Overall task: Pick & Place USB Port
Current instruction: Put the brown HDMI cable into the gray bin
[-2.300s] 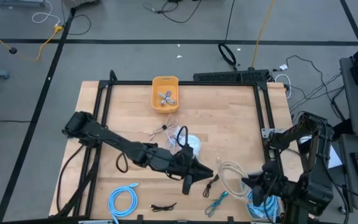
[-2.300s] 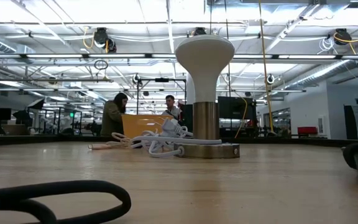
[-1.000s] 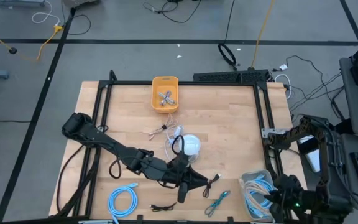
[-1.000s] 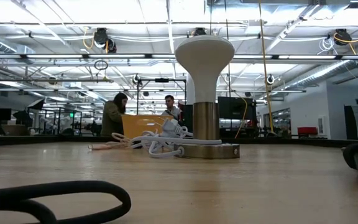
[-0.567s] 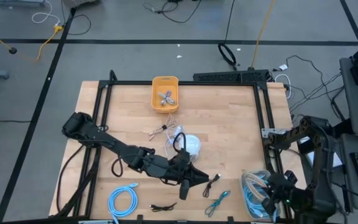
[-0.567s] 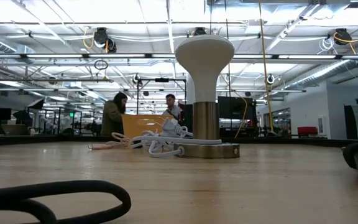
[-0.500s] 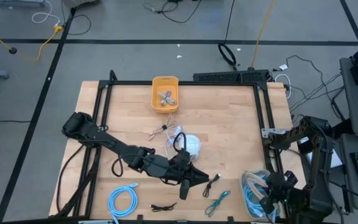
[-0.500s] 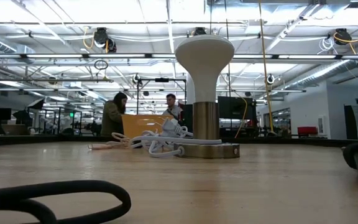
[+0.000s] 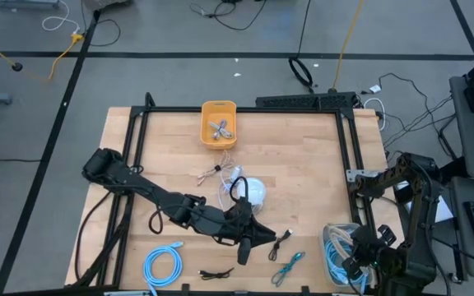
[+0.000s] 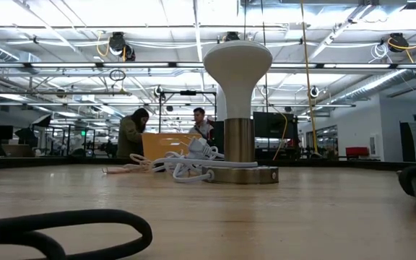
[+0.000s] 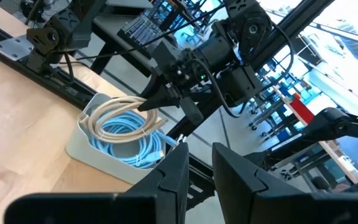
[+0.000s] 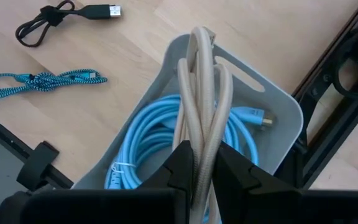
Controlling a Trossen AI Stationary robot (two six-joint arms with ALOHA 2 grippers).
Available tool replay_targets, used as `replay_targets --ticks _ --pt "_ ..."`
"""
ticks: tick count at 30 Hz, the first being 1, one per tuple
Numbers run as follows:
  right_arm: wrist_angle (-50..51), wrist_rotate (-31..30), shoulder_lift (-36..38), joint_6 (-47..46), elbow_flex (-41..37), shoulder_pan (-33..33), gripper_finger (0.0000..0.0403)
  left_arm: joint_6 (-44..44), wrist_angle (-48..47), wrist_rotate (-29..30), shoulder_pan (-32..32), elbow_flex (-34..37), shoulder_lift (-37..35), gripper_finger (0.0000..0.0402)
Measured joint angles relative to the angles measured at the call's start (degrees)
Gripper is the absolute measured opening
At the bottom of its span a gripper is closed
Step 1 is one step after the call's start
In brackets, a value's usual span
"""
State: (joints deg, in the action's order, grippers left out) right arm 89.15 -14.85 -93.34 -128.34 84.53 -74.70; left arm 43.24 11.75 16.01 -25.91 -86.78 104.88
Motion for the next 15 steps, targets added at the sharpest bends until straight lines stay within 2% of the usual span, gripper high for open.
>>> replay_targets --ticks 15 --pt "-2.3 -0.8 3.4 0.0 0.1 2.0 0.003 -0.6 0.0 0.0 0.0 0.0 0.0 0.0074"
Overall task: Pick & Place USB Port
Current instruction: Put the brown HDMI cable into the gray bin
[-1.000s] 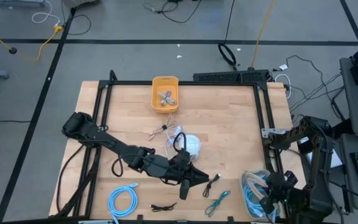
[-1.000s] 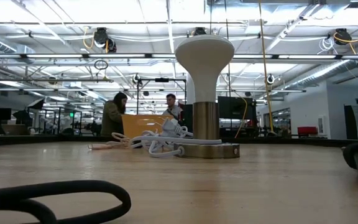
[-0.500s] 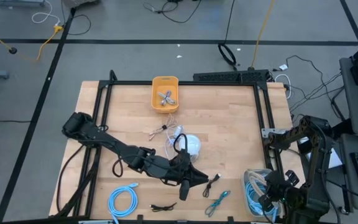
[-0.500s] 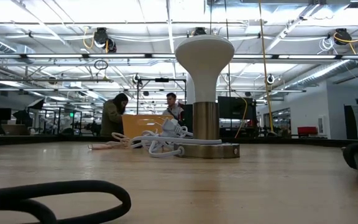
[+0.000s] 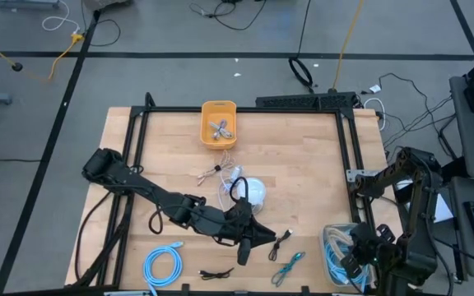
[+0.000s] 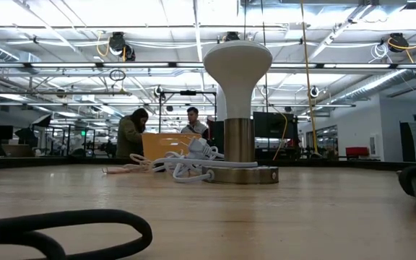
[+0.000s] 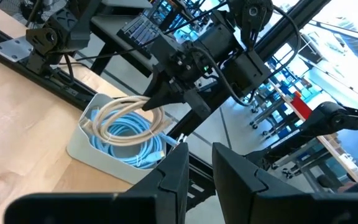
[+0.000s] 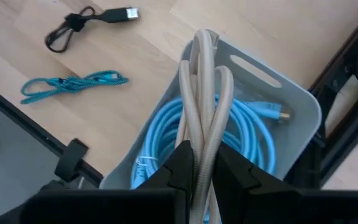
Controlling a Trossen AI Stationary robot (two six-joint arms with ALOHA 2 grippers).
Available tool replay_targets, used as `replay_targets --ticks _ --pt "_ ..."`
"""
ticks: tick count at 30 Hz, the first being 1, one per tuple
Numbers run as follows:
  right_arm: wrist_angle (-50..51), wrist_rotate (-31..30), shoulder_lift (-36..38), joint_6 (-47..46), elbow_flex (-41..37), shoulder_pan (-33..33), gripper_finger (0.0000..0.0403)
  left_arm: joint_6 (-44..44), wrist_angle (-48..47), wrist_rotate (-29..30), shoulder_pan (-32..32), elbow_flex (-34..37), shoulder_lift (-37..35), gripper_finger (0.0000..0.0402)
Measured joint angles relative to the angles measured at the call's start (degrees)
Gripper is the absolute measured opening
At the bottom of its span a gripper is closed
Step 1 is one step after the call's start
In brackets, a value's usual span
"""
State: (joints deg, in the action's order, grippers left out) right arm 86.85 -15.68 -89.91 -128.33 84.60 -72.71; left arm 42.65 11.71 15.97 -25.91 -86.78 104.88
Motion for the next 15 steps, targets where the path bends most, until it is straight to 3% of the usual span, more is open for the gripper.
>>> replay_targets --ticks 5,15 --pt "0.2 3.1 0.0 0.3 0.0 0.7 0.003 -0.1 -0.1 0.0 0.0 0.0 0.0 0.0074" --pt "-3.5 2.3 0.0 0.4 0.0 1.6 0.003 -0.5 -0.1 0.0 0.0 0.0 0.0 0.0074"
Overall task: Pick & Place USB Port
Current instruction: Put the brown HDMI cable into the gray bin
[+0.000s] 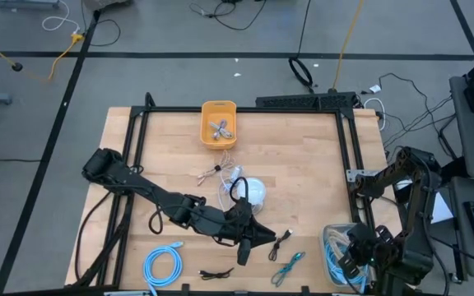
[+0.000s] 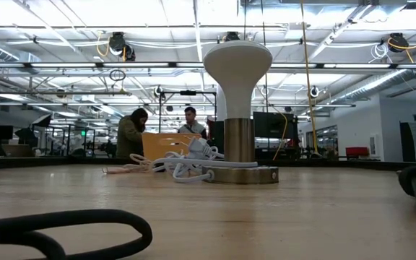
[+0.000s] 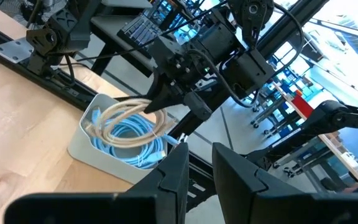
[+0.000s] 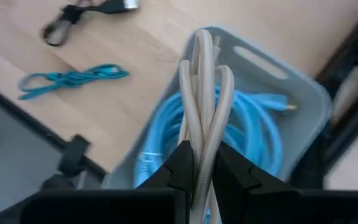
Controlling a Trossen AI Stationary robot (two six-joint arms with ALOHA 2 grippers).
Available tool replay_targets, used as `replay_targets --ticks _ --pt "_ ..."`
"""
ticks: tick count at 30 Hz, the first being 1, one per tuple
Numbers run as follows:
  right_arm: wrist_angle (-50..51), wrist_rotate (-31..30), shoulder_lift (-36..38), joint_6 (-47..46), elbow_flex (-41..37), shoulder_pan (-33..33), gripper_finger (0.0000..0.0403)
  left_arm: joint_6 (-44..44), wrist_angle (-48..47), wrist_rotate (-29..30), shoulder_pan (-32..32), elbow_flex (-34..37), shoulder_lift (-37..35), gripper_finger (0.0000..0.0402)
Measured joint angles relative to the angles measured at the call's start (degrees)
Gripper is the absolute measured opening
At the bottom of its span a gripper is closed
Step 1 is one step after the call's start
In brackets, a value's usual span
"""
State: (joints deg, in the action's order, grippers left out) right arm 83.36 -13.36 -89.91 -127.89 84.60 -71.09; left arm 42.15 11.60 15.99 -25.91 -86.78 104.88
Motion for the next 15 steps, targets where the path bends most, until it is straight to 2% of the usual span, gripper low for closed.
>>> replay_targets --ticks 8,11,15 --pt "-4.4 -3.0 0.0 0.1 0.0 4.1 0.003 -1.2 -0.2 0.6 0.0 0.0 0.0 0.0074" --pt "-3.8 -3.0 0.0 0.0 0.0 7.6 0.003 -1.5 -0.6 0.7 -0.1 0.0 0.0 0.0074" --pt "-4.3 -6.4 0.0 0.2 0.0 12.0 0.003 -1.7 -1.7 1.7 -0.3 0.0 0.0 0.0074"
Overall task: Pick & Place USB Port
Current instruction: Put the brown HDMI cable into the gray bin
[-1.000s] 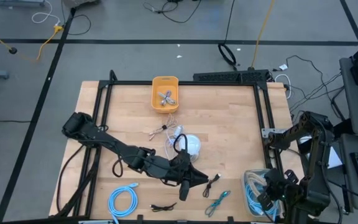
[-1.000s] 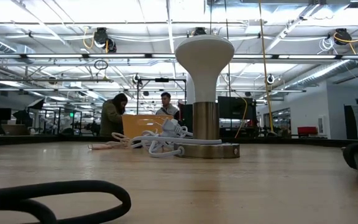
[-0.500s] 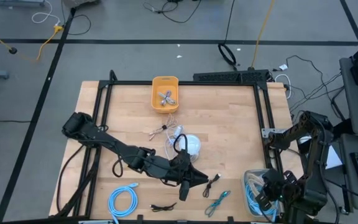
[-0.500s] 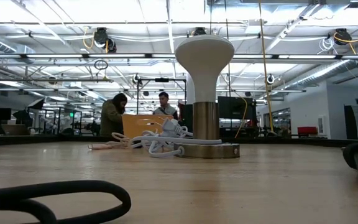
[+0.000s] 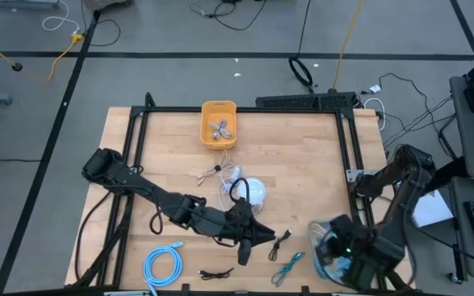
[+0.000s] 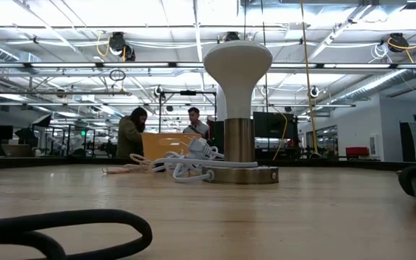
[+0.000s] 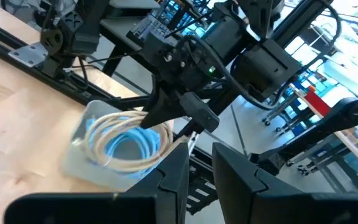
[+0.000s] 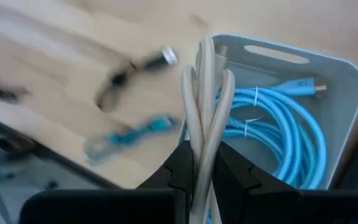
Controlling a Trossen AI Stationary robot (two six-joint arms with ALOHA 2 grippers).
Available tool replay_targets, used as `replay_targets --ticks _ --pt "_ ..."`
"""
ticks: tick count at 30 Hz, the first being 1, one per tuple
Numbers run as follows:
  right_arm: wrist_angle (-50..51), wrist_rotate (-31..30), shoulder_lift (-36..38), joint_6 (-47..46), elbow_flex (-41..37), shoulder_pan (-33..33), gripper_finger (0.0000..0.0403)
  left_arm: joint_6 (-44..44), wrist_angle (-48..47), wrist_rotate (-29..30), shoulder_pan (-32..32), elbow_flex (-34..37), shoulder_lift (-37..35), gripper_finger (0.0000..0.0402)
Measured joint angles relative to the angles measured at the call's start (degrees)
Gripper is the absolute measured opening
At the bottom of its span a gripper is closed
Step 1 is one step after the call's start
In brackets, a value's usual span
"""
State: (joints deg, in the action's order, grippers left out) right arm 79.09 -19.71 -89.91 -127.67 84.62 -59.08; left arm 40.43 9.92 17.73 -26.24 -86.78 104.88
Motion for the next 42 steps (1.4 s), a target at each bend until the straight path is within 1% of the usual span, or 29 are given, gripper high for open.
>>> replay_targets --ticks 2,7,19,24,27,32,36,42 --pt "0.7 -1.1 0.0 0.1 0.0 1.0 0.003 -0.5 0.0 0.5 -0.1 0.0 0.0 0.0074" --pt "3.7 0.0 0.0 0.0 0.0 1.3 0.003 -1.0 0.0 0.6 -0.1 0.0 0.0 0.0074" --pt "3.8 -1.3 0.0 0.4 -0.3 2.0 0.0032 -1.3 -1.2 0.4 0.0 0.0 0.0 0.0074" --pt "3.3 -1.2 0.0 1.3 -0.3 1.6 0.0072 -1.3 -1.2 0.3 0.0 0.0 0.0 0.0074" --pt "3.0 -1.2 0.0 1.3 -0.3 1.6 0.0084 -1.2 -1.2 0.3 -0.1 0.0 0.0 0.0074" --pt "2.8 0.1 0.0 2.3 -0.3 1.2 0.0081 -0.9 -1.2 0.3 -0.2 0.0 0.0 0.0074" --pt "1.5 0.5 0.0 3.1 -0.3 -0.7 0.0074 -0.9 -1.2 0.1 -0.2 0.0 0.0 0.0074" --pt "1.5 3.5 0.0 1.5 -0.3 -3.7 0.0071 -1.0 -1.2 0.1 -0.2 0.0 0.0 0.0074"
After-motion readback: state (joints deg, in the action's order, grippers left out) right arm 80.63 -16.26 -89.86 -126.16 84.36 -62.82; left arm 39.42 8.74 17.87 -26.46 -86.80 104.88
